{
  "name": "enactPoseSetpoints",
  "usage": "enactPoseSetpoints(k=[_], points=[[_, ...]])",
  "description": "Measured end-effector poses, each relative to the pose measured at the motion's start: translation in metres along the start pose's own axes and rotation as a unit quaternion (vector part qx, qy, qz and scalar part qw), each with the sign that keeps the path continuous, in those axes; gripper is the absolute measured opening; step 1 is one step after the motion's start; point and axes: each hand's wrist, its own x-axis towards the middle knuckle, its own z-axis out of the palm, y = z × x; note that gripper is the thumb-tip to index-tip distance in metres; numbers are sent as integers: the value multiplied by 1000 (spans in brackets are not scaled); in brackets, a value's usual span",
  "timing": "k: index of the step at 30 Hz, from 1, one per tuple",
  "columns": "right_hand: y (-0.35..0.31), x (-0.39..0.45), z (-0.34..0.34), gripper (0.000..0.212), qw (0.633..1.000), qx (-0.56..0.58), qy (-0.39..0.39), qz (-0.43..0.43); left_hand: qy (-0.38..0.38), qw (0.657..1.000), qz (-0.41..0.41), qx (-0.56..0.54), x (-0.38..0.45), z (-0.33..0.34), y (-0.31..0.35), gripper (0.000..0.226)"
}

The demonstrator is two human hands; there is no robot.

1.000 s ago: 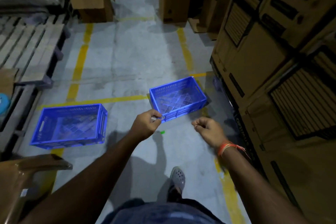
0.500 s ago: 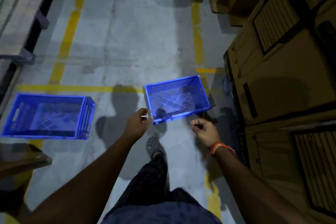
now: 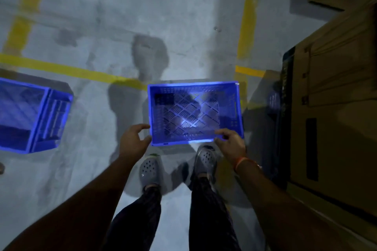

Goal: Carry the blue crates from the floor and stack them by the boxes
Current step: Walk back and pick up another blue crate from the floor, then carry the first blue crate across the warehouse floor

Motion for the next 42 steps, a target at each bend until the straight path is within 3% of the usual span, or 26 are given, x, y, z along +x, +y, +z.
enactPoseSetpoints(k=[7,12,16,22,27,34,39,42], points=[[122,183,29,35,998,-35,40,-15,22,998,-49,19,110,116,-63,42],[142,237,14,32,984,-140,102,45,42,994,-101,25,156,162,-87,42],[160,260,19,36,990,-130,45,42,28,997,-73,13,176,179,-102,39],[180,280,30,31,1000,0,-7,10,27,998,-57,-14,188,173,-108,36],[165,252,15,31,998,9,-35,-44,25,998,-34,-44,162,129,-113,36],[99,137,-26,30,994,22,-59,-92,33,995,-37,-82,66,13,-95,31],[48,37,-63,36,995,75,-24,-54,61,993,-23,-101,-14,-67,-54,25],[24,-22,-82,29,994,99,-2,-35,58,992,-8,-110,-52,-112,-34,24]])
